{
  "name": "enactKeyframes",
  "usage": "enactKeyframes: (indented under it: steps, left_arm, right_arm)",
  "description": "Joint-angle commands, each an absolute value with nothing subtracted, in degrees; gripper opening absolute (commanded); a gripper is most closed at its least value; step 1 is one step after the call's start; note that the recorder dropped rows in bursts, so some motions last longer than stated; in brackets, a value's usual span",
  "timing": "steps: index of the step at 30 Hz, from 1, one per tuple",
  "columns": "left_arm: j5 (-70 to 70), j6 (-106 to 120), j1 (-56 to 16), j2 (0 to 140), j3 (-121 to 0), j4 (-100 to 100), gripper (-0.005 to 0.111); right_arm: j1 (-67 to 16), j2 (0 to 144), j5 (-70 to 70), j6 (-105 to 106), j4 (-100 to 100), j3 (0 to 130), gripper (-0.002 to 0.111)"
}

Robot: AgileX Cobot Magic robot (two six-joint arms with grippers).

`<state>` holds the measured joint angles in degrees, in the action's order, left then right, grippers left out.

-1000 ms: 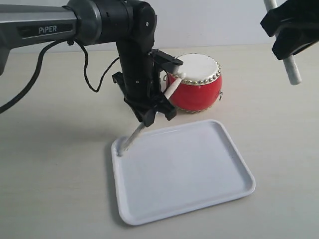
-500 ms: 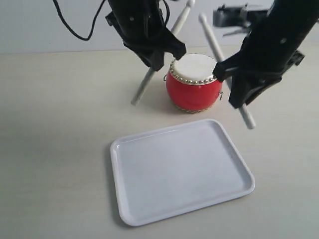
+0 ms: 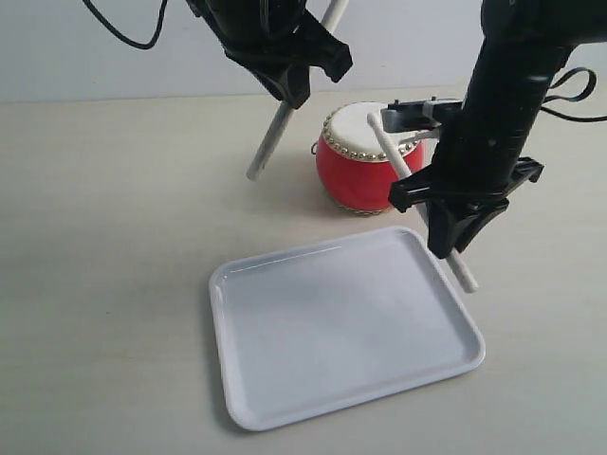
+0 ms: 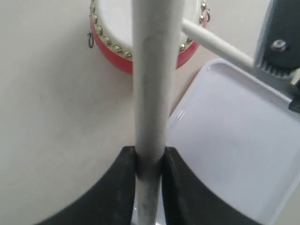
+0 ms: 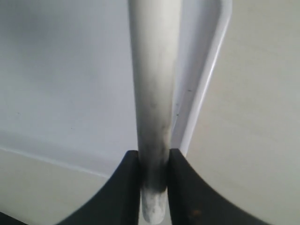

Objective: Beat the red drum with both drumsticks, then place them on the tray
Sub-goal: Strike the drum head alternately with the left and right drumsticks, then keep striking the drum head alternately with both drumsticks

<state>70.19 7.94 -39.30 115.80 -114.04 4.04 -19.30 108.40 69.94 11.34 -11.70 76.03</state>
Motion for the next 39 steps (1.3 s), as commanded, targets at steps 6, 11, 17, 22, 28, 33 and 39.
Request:
enactKeyframes:
  steps: [6, 11, 17, 22, 28, 33, 39]
  left_arm:
    - [70.0, 7.6, -39.4, 127.4, -114.0, 5.4, 0.000]
    - [70.0, 7.9, -39.4, 134.3, -114.0, 5.8, 0.000]
    - [70.0, 7.6, -39.4, 134.0, -115.2, 5.8, 0.000]
    - [70.0, 7.0, -39.4, 128.5, -115.9, 6.5, 0.000]
    - [70.0, 6.8, -39.4, 120.6, -115.9, 6.6, 0.000]
    - [70.0, 6.6, -39.4, 115.3, -115.7, 6.6, 0.000]
    - [70.0, 6.8, -39.4, 112.1, -115.3, 6.6, 0.000]
  right_arm:
    - [-19.4, 87.0, 70.0, 2.9, -1.5, 76.4, 0.000]
    - [-19.4, 77.9, 70.0, 3.3, -3.2, 76.4, 0.000]
    - [-19.4, 75.3, 70.0, 3.6, -3.6, 76.4, 0.000]
    - [-19.4, 80.6, 69.4, 4.6, -4.5, 76.4, 0.000]
    - [-19.4, 93.7, 68.2, 6.5, -8.7, 76.4, 0.000]
    - [-19.4, 106.5, 68.2, 7.4, -9.5, 76.4, 0.000]
    - [-19.4, 115.1, 68.5, 7.4, -9.4, 76.4, 0.000]
